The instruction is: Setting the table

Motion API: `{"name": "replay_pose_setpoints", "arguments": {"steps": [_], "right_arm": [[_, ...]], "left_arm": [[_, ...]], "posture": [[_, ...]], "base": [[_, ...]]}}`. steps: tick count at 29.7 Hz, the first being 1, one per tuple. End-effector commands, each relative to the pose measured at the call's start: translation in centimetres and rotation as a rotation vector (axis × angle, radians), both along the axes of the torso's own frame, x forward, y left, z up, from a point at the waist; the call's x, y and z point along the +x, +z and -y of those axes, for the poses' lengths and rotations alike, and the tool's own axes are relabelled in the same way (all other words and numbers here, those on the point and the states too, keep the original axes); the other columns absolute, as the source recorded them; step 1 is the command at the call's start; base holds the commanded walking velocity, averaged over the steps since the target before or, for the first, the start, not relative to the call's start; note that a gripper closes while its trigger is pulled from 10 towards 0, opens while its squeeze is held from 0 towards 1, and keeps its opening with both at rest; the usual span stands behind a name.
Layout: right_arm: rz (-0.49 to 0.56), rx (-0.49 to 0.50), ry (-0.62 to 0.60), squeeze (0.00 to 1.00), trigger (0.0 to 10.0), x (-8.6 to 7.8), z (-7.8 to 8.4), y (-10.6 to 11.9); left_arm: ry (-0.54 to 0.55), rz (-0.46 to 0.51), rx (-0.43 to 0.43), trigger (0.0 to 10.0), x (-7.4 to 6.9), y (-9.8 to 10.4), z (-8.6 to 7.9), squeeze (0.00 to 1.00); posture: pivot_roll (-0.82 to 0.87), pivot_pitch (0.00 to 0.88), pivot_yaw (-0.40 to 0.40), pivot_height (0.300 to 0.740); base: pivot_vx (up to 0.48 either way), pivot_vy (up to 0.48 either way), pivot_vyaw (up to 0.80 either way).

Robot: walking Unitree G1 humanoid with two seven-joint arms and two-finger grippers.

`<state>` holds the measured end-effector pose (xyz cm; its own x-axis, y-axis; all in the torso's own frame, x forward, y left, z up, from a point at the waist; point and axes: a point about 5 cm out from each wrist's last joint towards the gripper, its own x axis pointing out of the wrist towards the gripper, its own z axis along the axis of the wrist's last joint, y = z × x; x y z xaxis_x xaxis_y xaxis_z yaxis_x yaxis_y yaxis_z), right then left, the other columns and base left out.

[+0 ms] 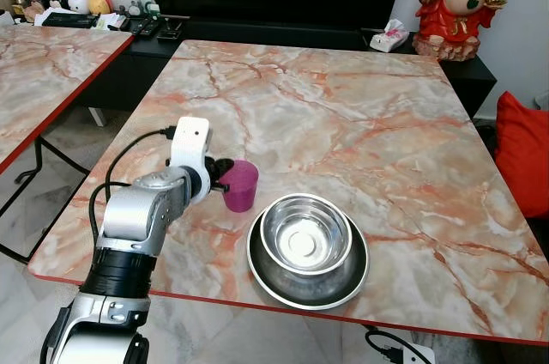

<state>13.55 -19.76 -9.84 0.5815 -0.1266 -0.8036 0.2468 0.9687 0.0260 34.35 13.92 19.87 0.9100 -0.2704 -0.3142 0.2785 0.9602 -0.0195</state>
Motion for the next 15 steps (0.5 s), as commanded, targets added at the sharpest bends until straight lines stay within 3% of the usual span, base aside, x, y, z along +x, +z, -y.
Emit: {"name": "replay_pose_setpoints", "arguments": {"steps": [1, 5, 8, 10, 13, 15], "right_arm": [[-0.009, 0.004, 0.002, 0.0, 10.0, -0.1, 0.0, -0.1], [-0.009, 0.005, 0.004, 0.0, 10.0, 0.0, 0.0, 0.0], [-0.003, 0.003, 0.003, 0.0, 10.0, 0.1, 0.0, 0.0], [-0.005, 0.003, 0.007, 0.0, 10.0, 0.2, -0.1, 0.0], [-0.01, 0.005, 0.013, 0.0, 10.0, 0.2, -0.2, 0.0], [-0.011, 0.003, 0.012, 0.0, 10.0, 0.3, -0.1, 0.0]], "left_arm": [[-0.003, 0.099, 0.019, 10.0, 0.0, 1.9, 0.1, 0.0], [0.001, 0.139, 0.037, 10.0, -0.2, 2.5, -0.1, 0.0], [-0.025, 0.369, 0.127, 10.0, -0.5, 3.4, -0.2, 0.0], [-0.015, 0.44, 0.147, 10.0, -0.8, 2.9, -0.5, 0.0], [0.126, 0.533, 0.232, 10.0, -1.7, 0.4, -2.2, 0.0], [0.206, 0.541, 0.237, 10.0, -2.2, -0.8, -3.3, 0.0]], "posture": [[0.12, 0.0, -0.042, 0.74], [0.13, 0.0, -0.044, 0.74], [0.13, 0.0, -0.048, 0.74], [0.13, 0.0, -0.051, 0.74], [0.12, 0.0, -0.052, 0.74], [0.12, 0.0, -0.05, 0.74]], "base": [[0.0, 0.0, 0.0], [0.0, 0.0, 0.0], [0.0, 0.0, 0.0], [0.0, 0.0, 0.0], [0.0, 0.0, 0.0], [0.0, 0.0, 0.0]]}}
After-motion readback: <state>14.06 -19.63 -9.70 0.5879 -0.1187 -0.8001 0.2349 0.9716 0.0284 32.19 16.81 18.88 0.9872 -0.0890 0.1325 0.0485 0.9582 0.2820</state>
